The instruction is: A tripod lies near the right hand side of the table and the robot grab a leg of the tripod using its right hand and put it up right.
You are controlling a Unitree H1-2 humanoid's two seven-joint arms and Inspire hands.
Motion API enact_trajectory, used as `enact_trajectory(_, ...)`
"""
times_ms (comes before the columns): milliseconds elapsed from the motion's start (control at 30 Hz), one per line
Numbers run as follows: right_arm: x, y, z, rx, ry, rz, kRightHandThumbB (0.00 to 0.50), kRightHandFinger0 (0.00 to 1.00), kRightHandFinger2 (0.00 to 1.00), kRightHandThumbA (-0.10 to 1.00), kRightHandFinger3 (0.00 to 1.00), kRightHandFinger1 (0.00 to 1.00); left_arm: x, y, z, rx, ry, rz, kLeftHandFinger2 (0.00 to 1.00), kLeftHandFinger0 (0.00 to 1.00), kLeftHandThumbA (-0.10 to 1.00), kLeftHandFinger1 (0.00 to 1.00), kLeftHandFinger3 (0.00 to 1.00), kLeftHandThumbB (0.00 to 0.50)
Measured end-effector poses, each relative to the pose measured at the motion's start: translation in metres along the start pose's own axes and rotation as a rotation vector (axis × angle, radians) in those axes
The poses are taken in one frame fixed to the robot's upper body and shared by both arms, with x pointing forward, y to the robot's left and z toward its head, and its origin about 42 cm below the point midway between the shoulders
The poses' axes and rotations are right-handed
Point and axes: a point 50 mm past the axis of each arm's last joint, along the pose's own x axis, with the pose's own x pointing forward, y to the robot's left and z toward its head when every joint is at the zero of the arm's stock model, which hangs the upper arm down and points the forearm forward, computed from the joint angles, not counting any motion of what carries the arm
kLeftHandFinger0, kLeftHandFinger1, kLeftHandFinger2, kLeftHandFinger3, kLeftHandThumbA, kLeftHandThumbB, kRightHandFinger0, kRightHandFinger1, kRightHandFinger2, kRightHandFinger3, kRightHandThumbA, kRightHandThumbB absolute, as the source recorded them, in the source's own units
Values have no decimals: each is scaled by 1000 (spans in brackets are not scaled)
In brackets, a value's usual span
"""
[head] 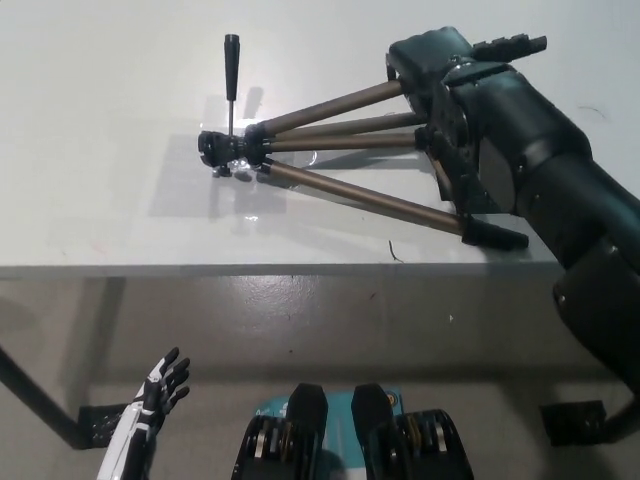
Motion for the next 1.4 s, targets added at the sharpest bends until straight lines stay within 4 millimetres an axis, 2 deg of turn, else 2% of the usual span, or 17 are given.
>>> enact_trajectory(67,-1,3,-1,14,-16,-45,72,0,559,-100,662,146,0,0,0,0,0,-1,1000,1000,1000,1000,1000,223)
enact_trajectory(167,-2,5,-3,53,-40,-96,76,0,500,-100,578,99,0,-1,0,0,0,-2,1000,1000,1000,1000,1000,217)
enact_trajectory(233,-2,4,-8,84,-43,-129,55,0,377,-82,423,7,0,-1,0,0,0,-3,1000,1000,1000,1000,1000,208)
enact_trajectory(267,-3,4,-11,105,-46,-148,51,0,374,-85,385,1,0,-1,0,0,1,-3,1000,1000,1000,1000,1000,209)
enact_trajectory(400,-5,-1,-25,227,-45,-223,39,0,512,-83,429,112,0,-1,0,0,1,-5,1000,1000,1000,1000,1000,198)
enact_trajectory(467,-7,-2,-31,293,-39,-258,26,0,571,-40,481,170,0,-1,0,-1,1,-6,1000,1000,1000,1000,1000,196)
enact_trajectory(533,-8,-3,-40,370,-23,-297,31,0,461,15,355,103,0,-2,0,-1,0,-8,1000,1000,1000,1000,1000,214)
enact_trajectory(633,-11,-4,-50,490,9,-349,37,0,404,27,267,50,0,-3,0,-1,1,-13,1000,1000,1000,1000,1000,204)
enact_trajectory(733,-12,-6,-57,627,45,-406,27,0,383,25,252,14,-1,-4,0,-1,2,-16,1000,1000,1000,1000,1000,186)
enact_trajectory(867,-14,-8,-63,826,91,-478,37,0,418,67,314,10,-1,-4,-1,-1,3,-17,1000,1000,1000,1000,1000,179)
enact_trajectory(933,-14,-8,-62,927,111,-503,48,0,358,56,289,0,-1,-4,-1,-1,4,-16,1000,1000,1000,1000,1000,183)
enact_trajectory(1100,-13,0,-52,1169,155,-544,59,0,276,2,331,0,-4,-4,-2,-1,9,-16,1000,1000,1000,1000,1000,186)
enact_trajectory(1133,-13,2,-50,1212,163,-551,62,0,247,-60,303,0,-4,-4,-2,0,9,-16,1000,1000,1000,1000,1000,187)
enact_trajectory(1200,-12,5,-44,1291,177,-565,66,0,234,-29,301,0,-4,-3,-2,1,7,-16,1000,1000,1000,1000,1000,194)
enact_trajectory(1267,-12,8,-39,1370,188,-582,41,0,246,-41,317,0,-4,-3,-1,1,6,-17,1000,1000,1000,1000,1000,207)
enact_trajectory(1367,-12,14,-35,1442,198,-596,47,0,130,-21,295,0,-4,-3,-1,1,5,-19,1000,1000,1000,1000,1000,219)
enact_trajectory(1400,-12,18,-32,1471,204,-599,47,0,131,-23,298,0,-4,-3,-2,1,5,-19,1000,1000,1000,1000,1000,220)
